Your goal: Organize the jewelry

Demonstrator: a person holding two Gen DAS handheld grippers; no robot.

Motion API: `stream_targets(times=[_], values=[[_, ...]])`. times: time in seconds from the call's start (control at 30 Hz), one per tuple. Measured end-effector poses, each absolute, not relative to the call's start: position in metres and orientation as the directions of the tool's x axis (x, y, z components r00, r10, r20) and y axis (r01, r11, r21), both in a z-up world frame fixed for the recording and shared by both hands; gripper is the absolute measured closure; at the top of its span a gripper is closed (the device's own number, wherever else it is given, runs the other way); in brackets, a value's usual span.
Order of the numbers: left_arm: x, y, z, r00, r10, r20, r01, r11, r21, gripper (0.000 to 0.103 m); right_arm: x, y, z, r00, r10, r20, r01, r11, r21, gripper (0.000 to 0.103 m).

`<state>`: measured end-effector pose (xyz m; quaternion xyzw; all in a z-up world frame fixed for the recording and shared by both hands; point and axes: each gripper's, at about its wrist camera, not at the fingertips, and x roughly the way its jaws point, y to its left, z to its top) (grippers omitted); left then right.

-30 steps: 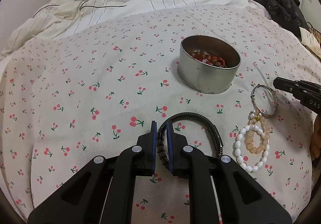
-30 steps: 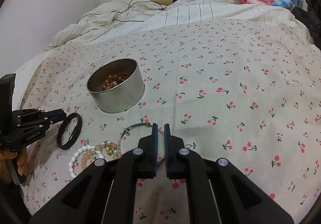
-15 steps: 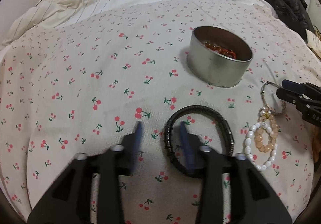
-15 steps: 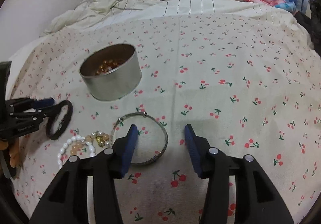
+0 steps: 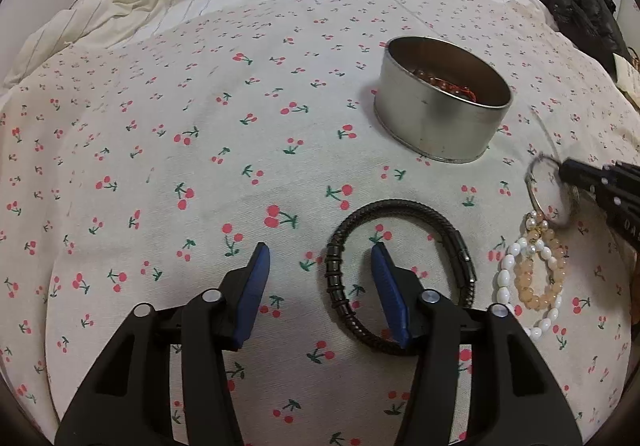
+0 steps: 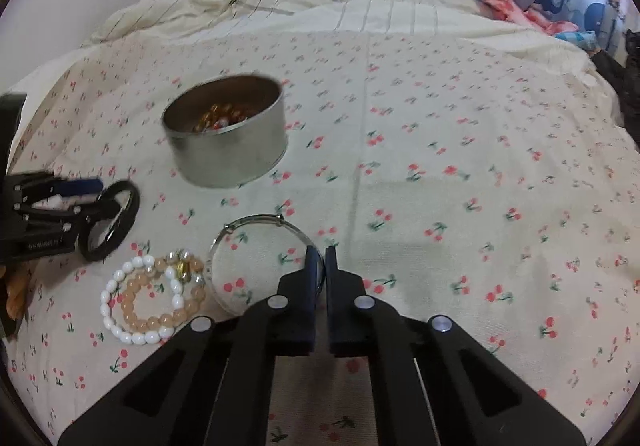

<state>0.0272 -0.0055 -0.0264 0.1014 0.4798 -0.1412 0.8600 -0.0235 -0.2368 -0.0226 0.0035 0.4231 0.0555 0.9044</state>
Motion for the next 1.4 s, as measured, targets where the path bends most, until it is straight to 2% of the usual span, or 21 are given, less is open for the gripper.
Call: stream_targets(times=[0.07, 0.17, 0.27, 0.5, 0.9, 1.2, 1.4], values=[[0.026, -0.008, -0.026, 0.479, -0.189, -0.857, 0.370, 0.929, 0.003, 0.084, -0.023, -0.242, -0.021, 0.641, 0.096, -0.761, -0.078, 0.995, 0.060, 0.098], [0.022, -0.014, -0.026, 0.484, -0.186, -0.855, 0.394, 0.919, 0.023, 0.091, -0.019, -0.245, -0.026, 0.612, 0.105, -0.784, -0.068, 0.995, 0.079, 0.098], [0.022, -0.015, -0.026, 0.481, -0.194, -0.855, 0.398, 0.917, 0.016, 0.094, -0.015, -0.242, -0.031, 0.587, 0.097, -0.804, -0.072, 0.995, 0.067, 0.096], [0.023, -0.010, -0.018, 0.485, -0.251, -0.838, 0.390, 0.920, -0.049, 0.095, -0.020, -0.239, -0.024, 0.622, 0.103, -0.776, -0.092, 0.994, 0.058, 0.098], [0.019, -0.006, 0.007, 0.536, -0.295, -0.791, 0.394, 0.916, -0.074, 0.095, -0.029, -0.252, 0.006, 0.707, 0.211, -0.675, -0.083, 0.973, 0.217, 0.098], [0.036, -0.023, 0.041, 0.569, -0.353, -0.743, 0.418, 0.902, -0.109, 0.095, -0.015, -0.249, 0.039, 0.749, 0.234, -0.619, -0.120, 0.968, 0.221, 0.098], [0.059, -0.041, 0.044, 0.561, -0.362, -0.745, 0.422, 0.899, -0.118, 0.095, -0.003, -0.249, 0.043, 0.748, 0.229, -0.623, -0.126, 0.970, 0.206, 0.098]])
